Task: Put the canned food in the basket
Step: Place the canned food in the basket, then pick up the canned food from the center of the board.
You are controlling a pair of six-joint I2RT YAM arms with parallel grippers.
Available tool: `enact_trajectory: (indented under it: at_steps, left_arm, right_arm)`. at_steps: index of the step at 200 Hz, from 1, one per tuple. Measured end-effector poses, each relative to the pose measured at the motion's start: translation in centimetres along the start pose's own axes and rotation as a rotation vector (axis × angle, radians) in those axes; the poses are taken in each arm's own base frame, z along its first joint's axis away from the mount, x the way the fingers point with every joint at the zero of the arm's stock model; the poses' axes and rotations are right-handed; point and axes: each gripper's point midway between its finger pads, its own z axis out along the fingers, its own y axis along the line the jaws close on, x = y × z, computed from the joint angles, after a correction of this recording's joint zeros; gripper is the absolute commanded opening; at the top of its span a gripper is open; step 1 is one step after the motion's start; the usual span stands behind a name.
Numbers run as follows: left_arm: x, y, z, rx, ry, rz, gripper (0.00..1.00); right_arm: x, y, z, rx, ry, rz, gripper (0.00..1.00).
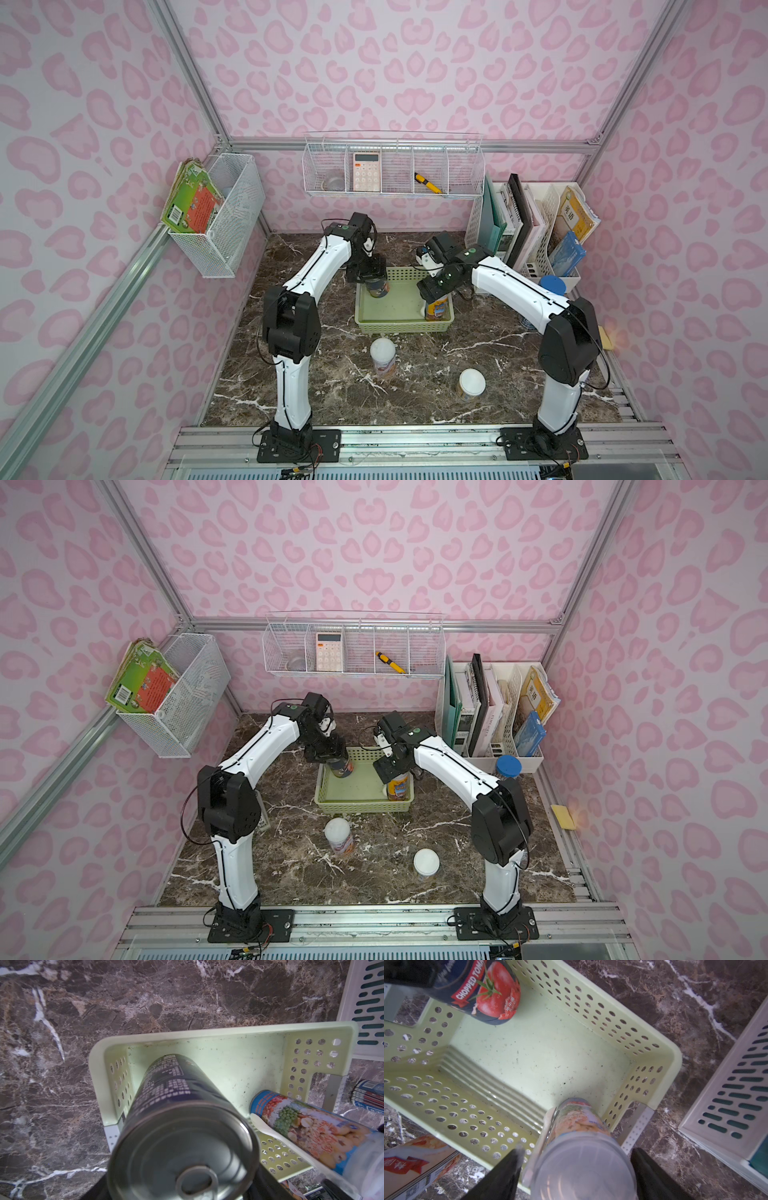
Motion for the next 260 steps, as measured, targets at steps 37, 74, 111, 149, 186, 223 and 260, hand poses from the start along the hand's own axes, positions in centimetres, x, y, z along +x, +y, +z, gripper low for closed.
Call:
enact_trajectory:
  at_steps: [37,74,111,149,186,223,260]
  left_arm:
    - [0.2,0.3,1.3,-0.005,0.030,-0.007,0.57]
    - [0.3,0.7,1.8,-0.021,0.051,-0.019,0.65]
    - [0.4,0.8,1.8,-0.027,0.057,-0.031,0.93]
    - [-0.4,0.0,1.0,0.006,0.017,-0.022,0.99]
    - [-0.7,-0.5,0.1,0.020,-0.009,-0.015,0.99]
    - [-1.7,-2.6,-6.3,0.064,-0.158,0.028,0.99]
    - [1.4,-5.8,-14.0,0.095,-0.293,0.168,0.99]
  right_arm:
    - [-0.3,0.0,-0.2,0.000,-0.008,0.000,0.88]
    - [-0.5,0.0,-0.7,0.000,-0.021,0.001,0.90]
    - [-0.8,-0.1,-1.8,0.000,-0.047,0.001,0.92]
    - [-0.8,-0.1,-2.6,-0.002,-0.061,0.004,0.93]
    - [-1.0,-0.2,-3.5,-0.001,-0.083,0.008,0.93]
    - [-2.1,-0.9,-8.5,0.037,-0.198,0.032,0.93]
    - [-0.5,-1.6,-15.9,0.062,-0.358,0.099,0.92]
